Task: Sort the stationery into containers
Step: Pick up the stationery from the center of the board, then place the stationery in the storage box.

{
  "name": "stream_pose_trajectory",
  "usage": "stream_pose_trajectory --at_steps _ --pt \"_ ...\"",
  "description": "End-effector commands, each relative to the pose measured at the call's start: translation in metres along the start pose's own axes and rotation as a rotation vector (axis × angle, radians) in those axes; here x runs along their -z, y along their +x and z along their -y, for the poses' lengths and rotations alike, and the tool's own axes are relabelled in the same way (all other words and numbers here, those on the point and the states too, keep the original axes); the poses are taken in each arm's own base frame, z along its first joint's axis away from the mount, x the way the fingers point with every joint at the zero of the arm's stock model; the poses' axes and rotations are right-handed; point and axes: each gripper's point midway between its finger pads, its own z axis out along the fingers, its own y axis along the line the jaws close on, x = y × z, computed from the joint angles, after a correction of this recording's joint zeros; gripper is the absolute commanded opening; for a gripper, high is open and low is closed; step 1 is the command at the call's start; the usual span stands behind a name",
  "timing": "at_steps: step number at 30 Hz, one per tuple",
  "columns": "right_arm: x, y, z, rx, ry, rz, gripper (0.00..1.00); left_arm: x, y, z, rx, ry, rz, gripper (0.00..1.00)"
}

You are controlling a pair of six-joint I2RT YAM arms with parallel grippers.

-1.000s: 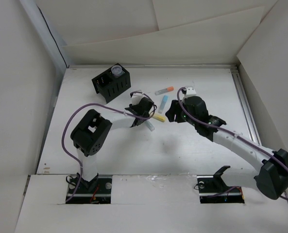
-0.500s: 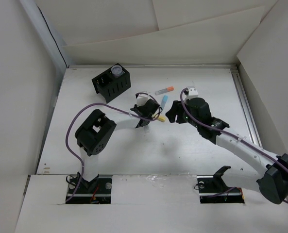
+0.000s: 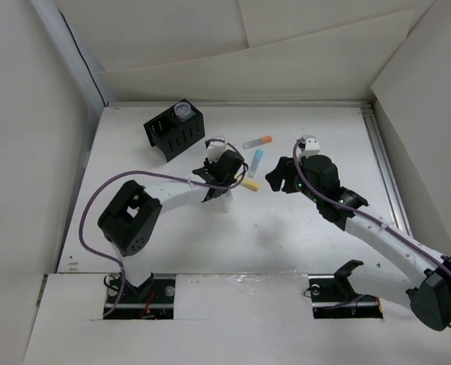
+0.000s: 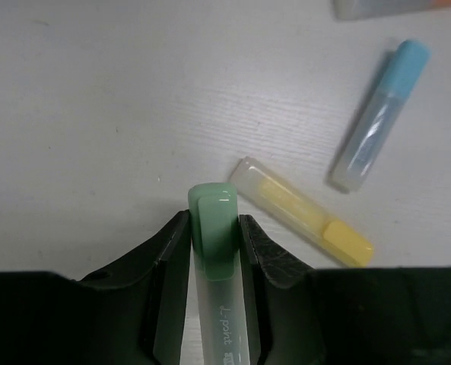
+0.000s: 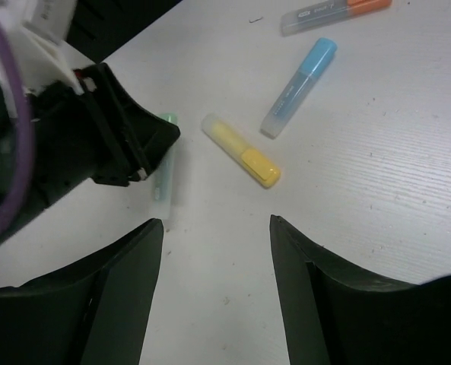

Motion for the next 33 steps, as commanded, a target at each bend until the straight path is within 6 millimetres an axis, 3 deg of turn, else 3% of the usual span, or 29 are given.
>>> stream_pose_trajectory --at_steps 1,2,6,8,9,13,18,23,26,33 --pt "0.003 -0.016 -0.007 -0.016 -0.037 0.064 0.64 0.037 -0.077 0.007 0.136 0.078 0.147 0.1" --pt "0.003 -0.016 -0.007 -0.016 -0.037 0.064 0.64 0.038 -0.083 0.004 0.14 0.084 0.152 0.1" --pt "0.002 -0.014 -0.006 -0.025 -0.038 0.065 0.64 0.046 -0.145 -0.013 0.235 0.076 0.268 0.1" --pt "0.003 -0.014 -0.002 -0.028 -0.03 0.069 0.64 0.047 -0.167 -0.025 0.277 0.069 0.302 0.1" --pt "0.003 -0.014 -0.002 -0.029 -0.03 0.069 0.64 0.045 -0.186 -0.042 0.314 0.053 0.324 0.1" --pt "0.003 -0.013 -0.004 -0.028 -0.04 0.064 0.64 0.056 -0.247 -0.067 0.411 0.041 0.44 0.11" --pt "0.003 -0.015 -0.005 -0.029 -0.044 0.073 0.64 0.052 -0.297 -0.106 0.428 -0.087 0.527 0.13" --pt "0.005 -0.013 -0.006 -0.028 -0.052 0.069 0.64 0.024 -0.326 -0.155 0.445 -0.218 0.543 0.14" --pt "0.005 -0.013 -0.006 -0.028 -0.052 0.069 0.64 0.007 -0.327 -0.182 0.405 -0.327 0.539 0.14" --pt "0.005 -0.012 -0.007 -0.028 -0.061 0.065 0.64 -0.015 -0.332 -0.204 0.304 -0.487 0.543 0.15"
